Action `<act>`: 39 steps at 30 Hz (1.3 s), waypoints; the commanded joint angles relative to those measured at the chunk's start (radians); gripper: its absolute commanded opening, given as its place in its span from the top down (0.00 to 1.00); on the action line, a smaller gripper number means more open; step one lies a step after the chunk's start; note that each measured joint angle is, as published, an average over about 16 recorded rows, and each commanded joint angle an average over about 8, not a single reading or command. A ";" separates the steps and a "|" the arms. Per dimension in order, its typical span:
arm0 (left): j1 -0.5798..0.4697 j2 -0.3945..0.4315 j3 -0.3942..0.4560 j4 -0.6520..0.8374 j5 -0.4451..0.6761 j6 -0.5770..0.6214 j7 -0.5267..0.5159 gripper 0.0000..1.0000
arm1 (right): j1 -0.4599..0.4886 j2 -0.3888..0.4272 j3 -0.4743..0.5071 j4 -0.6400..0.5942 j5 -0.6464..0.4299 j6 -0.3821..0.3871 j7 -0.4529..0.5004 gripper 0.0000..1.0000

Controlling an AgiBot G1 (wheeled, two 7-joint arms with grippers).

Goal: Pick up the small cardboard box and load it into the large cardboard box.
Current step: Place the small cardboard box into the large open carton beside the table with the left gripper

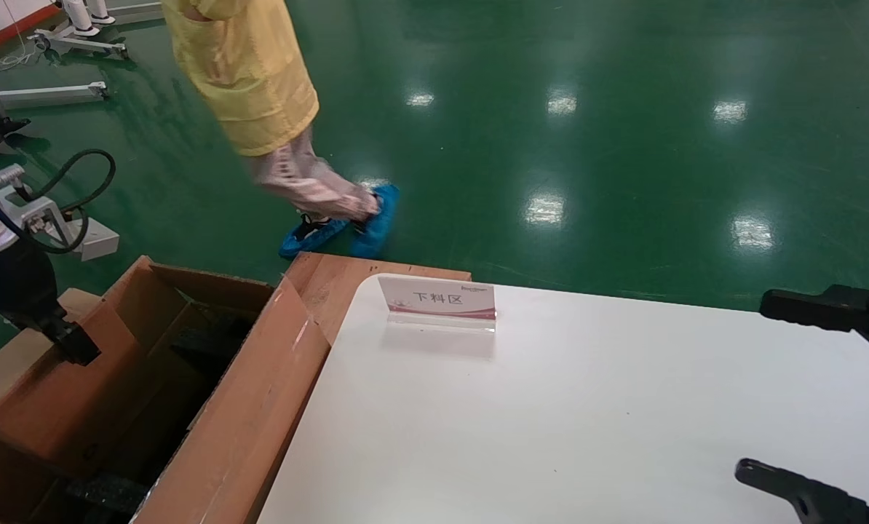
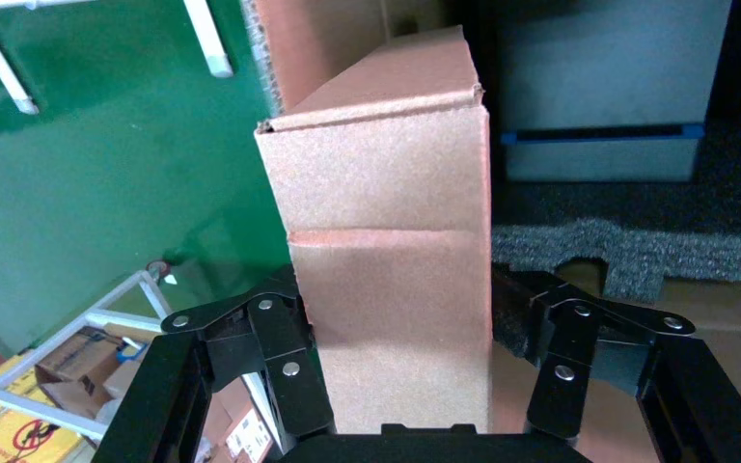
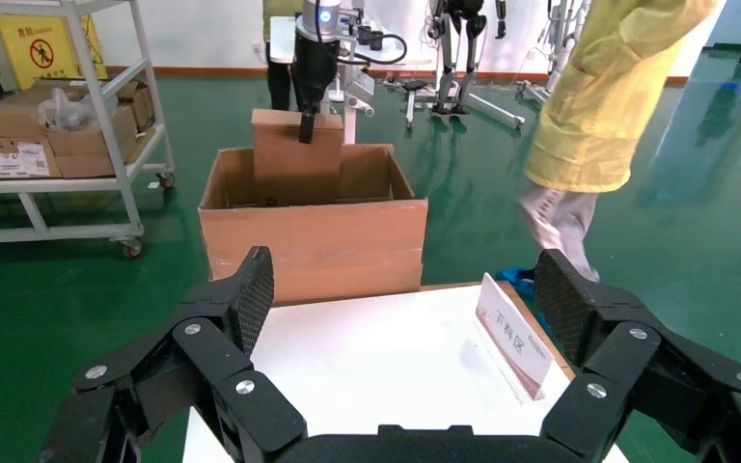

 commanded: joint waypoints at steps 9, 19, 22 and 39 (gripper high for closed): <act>0.059 0.001 -0.014 0.039 -0.022 -0.028 0.002 1.00 | 0.000 0.000 -0.001 0.000 0.000 0.000 0.000 0.00; 0.063 0.012 -0.024 0.068 -0.035 -0.046 0.006 1.00 | 0.000 0.000 -0.001 0.000 0.001 0.000 -0.001 0.00; 0.059 0.017 -0.025 0.075 -0.037 -0.052 0.005 1.00 | 0.000 0.001 -0.001 0.000 0.001 0.001 -0.001 0.00; 0.072 0.023 -0.034 0.088 -0.049 -0.109 0.013 1.00 | 0.000 0.001 -0.002 0.000 0.001 0.001 -0.001 0.00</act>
